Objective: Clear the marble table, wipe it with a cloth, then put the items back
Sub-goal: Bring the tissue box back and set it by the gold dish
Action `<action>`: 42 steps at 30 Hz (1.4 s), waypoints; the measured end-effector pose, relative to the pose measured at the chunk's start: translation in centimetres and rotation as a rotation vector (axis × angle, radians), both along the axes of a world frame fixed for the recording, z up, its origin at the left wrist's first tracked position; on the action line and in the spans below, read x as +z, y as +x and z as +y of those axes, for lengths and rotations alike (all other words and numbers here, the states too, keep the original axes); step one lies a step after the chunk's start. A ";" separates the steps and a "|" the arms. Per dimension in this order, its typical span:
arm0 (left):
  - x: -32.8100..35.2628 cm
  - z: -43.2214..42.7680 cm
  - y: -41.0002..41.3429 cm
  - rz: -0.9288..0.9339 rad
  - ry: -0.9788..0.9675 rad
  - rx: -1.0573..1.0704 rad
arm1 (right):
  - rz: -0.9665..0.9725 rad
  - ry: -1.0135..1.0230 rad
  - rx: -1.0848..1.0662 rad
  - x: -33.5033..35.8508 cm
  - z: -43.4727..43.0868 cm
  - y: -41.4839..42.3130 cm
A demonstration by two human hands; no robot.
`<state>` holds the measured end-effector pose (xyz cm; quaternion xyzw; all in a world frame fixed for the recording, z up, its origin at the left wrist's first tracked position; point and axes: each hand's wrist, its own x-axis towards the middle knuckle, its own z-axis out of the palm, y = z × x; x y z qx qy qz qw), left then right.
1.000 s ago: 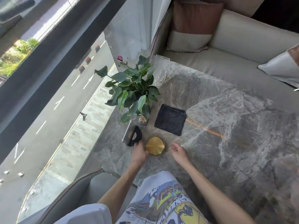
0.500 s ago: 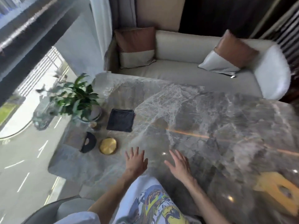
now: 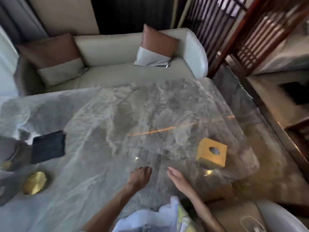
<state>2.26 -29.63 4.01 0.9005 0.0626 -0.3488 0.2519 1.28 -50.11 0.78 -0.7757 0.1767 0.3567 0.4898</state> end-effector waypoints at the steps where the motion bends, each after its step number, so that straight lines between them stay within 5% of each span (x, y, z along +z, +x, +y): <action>1: 0.0 -0.9 0.4 0.048 -0.056 0.013 | 0.028 -0.001 -0.100 0.0 -1.7 -0.7; 7: -0.8 -6.0 1.8 0.069 -0.114 0.069 | 0.102 -0.011 -0.556 0.8 -13.1 -4.2; 14: -1.2 -16.0 6.5 0.008 0.029 0.075 | 0.070 -0.083 -0.699 0.9 -26.4 1.3; 21: -1.2 -26.4 11.8 -0.035 0.067 0.065 | 0.020 -0.142 -0.448 0.4 -31.4 10.1; 28: -1.7 -30.1 14.2 0.262 -0.247 0.317 | 0.468 0.202 -0.443 0.6 -29.2 12.0; 30: -0.4 -30.8 13.8 0.291 -0.347 0.335 | 0.469 0.255 -0.448 0.4 -27.6 11.9; 36: -2.2 -25.8 10.6 0.129 -0.361 0.577 | 0.349 0.186 -0.273 0.4 -21.4 13.3; 42: 0.8 -16.7 6.3 0.007 -0.189 0.973 | 0.284 0.158 0.143 3.4 -10.2 13.9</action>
